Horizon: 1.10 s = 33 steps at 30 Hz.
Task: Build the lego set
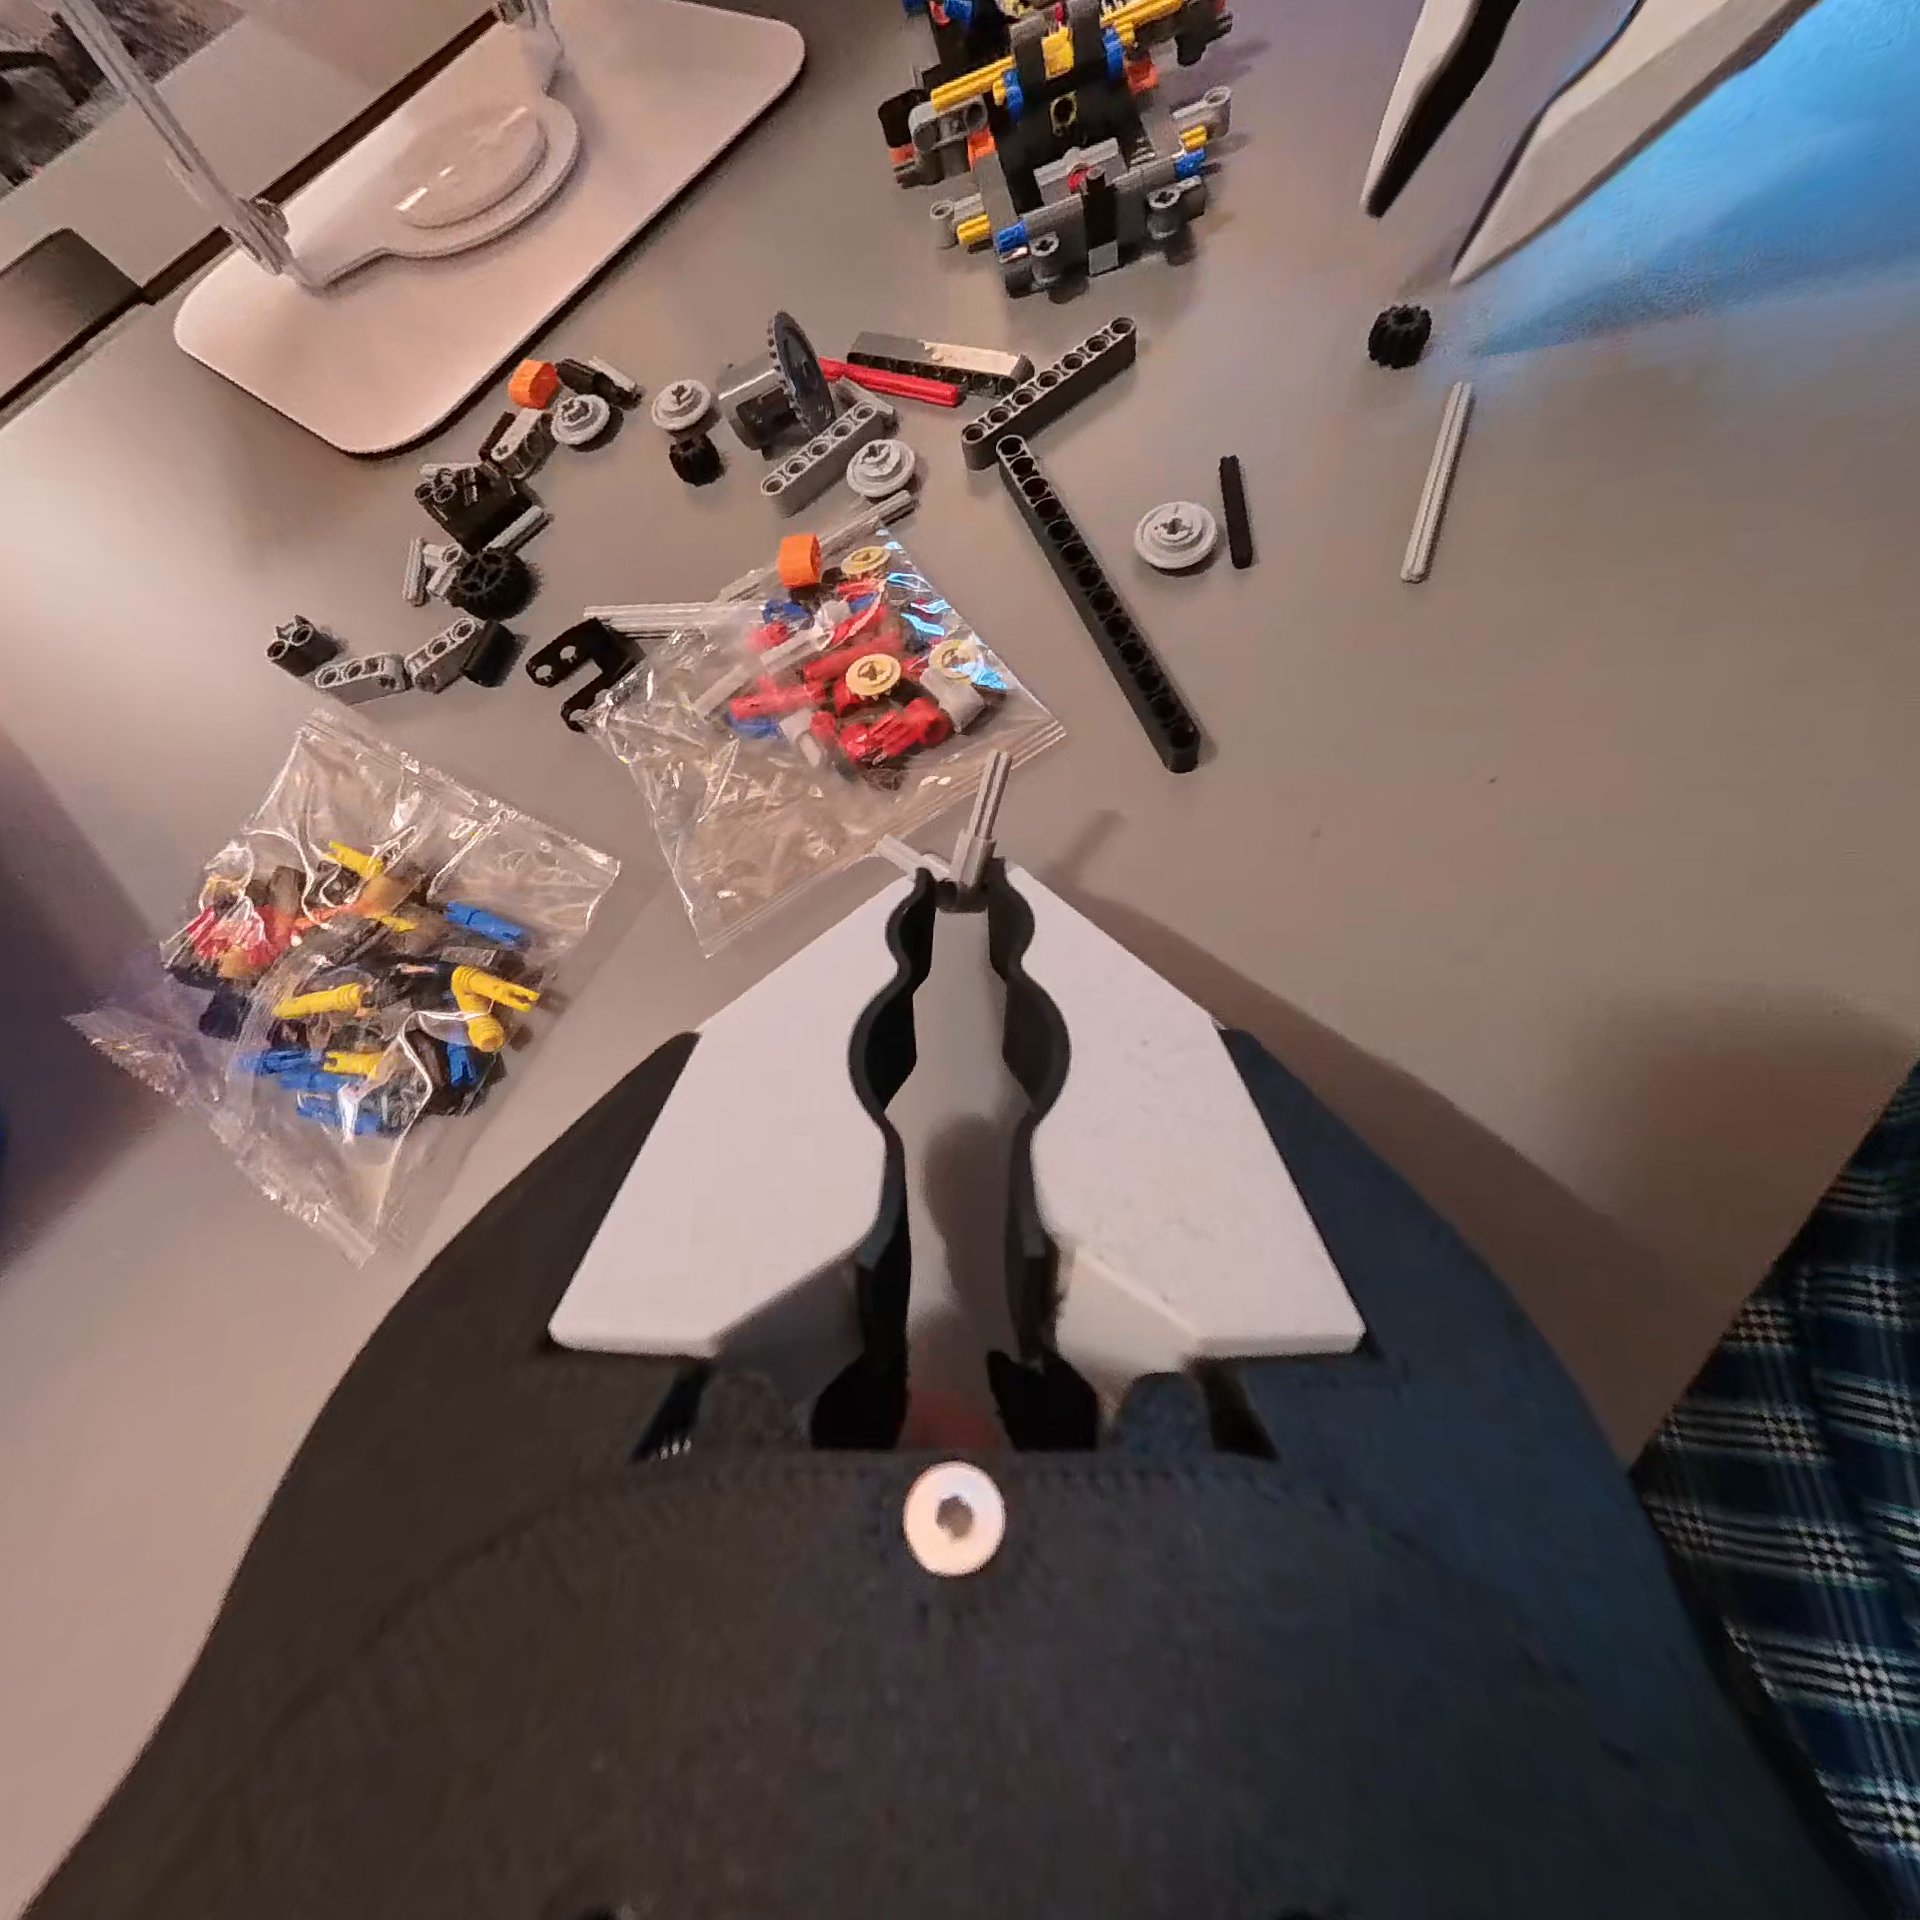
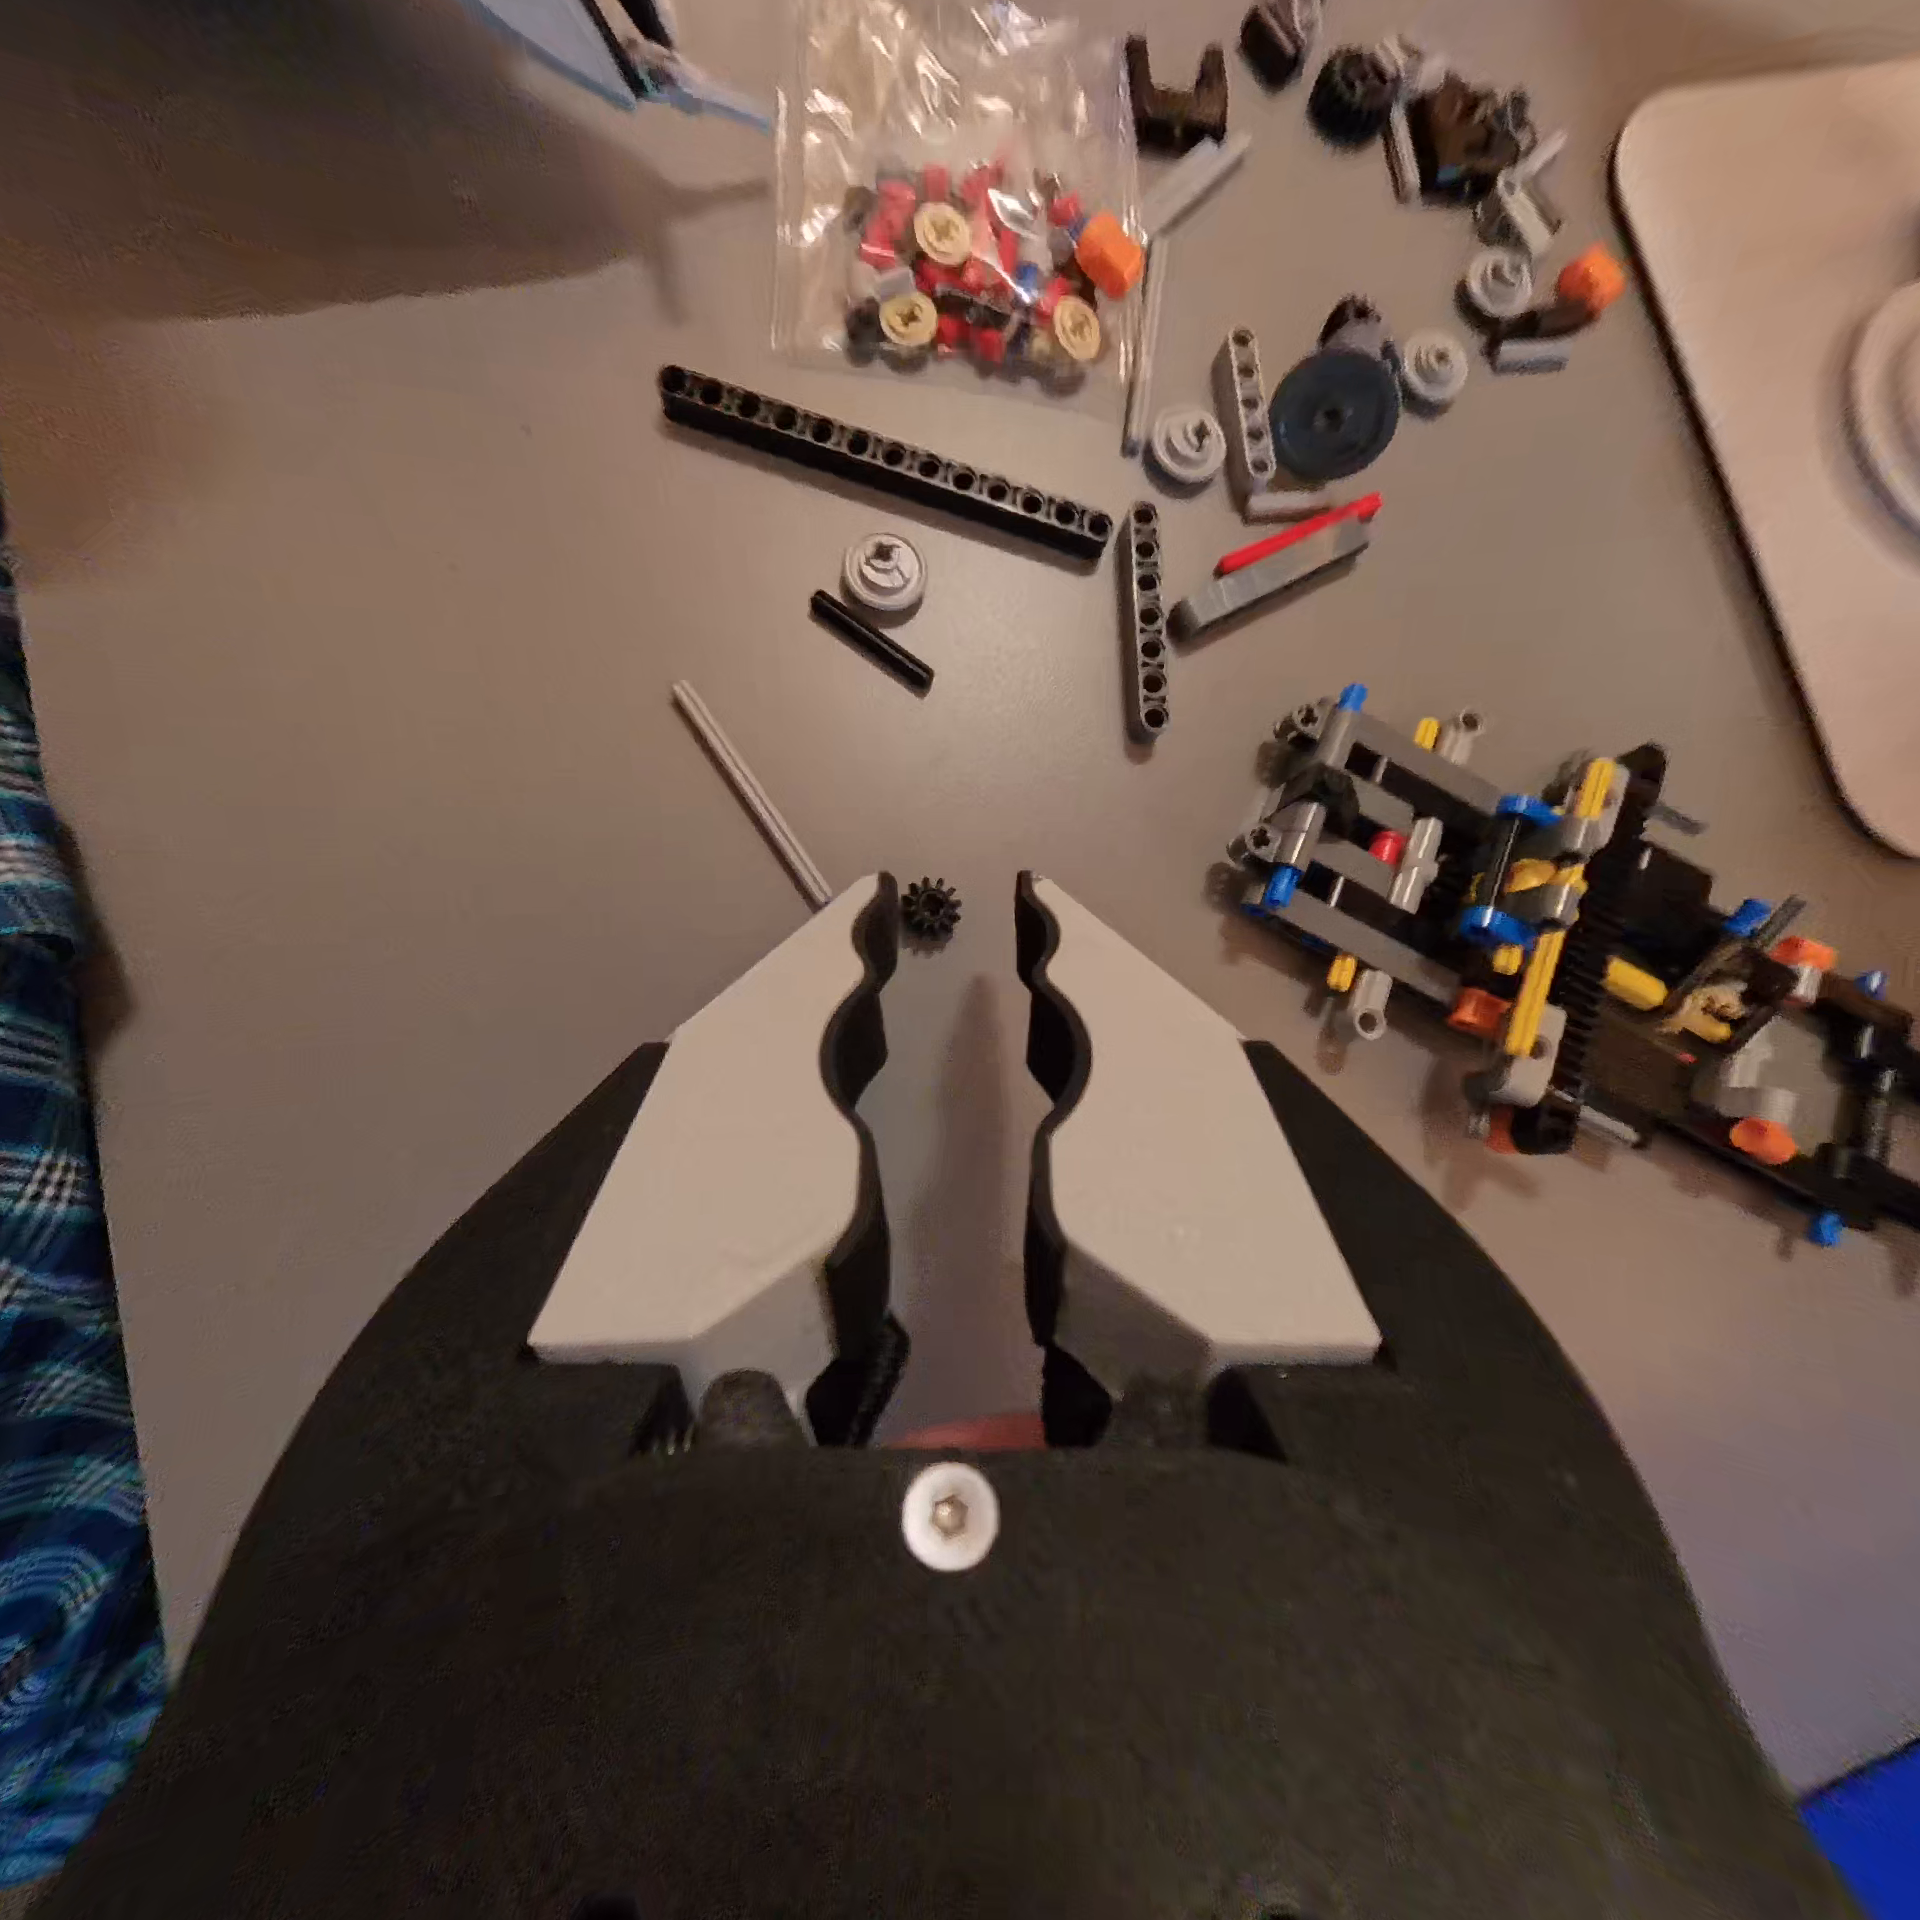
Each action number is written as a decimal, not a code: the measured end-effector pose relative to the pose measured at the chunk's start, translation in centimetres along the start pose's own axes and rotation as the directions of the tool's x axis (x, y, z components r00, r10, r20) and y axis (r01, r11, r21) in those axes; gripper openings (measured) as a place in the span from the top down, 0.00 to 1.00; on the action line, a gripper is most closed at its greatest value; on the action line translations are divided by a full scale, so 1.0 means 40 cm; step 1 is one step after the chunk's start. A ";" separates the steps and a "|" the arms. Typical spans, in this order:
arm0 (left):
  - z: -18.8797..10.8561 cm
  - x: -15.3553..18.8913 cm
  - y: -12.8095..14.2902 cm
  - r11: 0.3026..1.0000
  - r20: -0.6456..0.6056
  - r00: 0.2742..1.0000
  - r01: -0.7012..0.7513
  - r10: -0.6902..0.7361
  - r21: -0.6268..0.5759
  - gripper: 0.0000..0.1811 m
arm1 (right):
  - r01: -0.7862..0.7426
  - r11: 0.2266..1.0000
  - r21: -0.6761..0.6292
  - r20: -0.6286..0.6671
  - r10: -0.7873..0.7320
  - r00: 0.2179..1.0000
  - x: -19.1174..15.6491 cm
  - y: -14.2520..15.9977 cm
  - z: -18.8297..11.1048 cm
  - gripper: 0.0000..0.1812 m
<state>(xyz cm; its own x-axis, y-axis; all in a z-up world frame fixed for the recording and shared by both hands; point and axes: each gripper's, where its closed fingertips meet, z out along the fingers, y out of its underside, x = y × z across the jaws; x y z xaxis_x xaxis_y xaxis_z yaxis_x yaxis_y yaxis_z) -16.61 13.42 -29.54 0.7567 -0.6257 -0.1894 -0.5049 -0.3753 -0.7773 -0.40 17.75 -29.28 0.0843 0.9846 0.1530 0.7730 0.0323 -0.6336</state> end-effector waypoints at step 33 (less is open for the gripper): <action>-0.008 0.005 -0.044 0.991 -0.064 0.993 0.103 -0.098 0.089 0.96 | 0.066 0.996 0.065 0.196 -0.077 0.978 -0.079 -0.070 0.040 1.00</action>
<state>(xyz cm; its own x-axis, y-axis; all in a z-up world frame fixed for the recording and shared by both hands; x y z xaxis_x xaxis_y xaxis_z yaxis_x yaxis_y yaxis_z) -15.71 13.75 -28.02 0.7741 -0.6288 -0.0735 -0.3850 -0.3755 -0.8430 -3.85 14.83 -29.20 -0.1008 0.9937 0.0499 0.7342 0.1081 -0.6703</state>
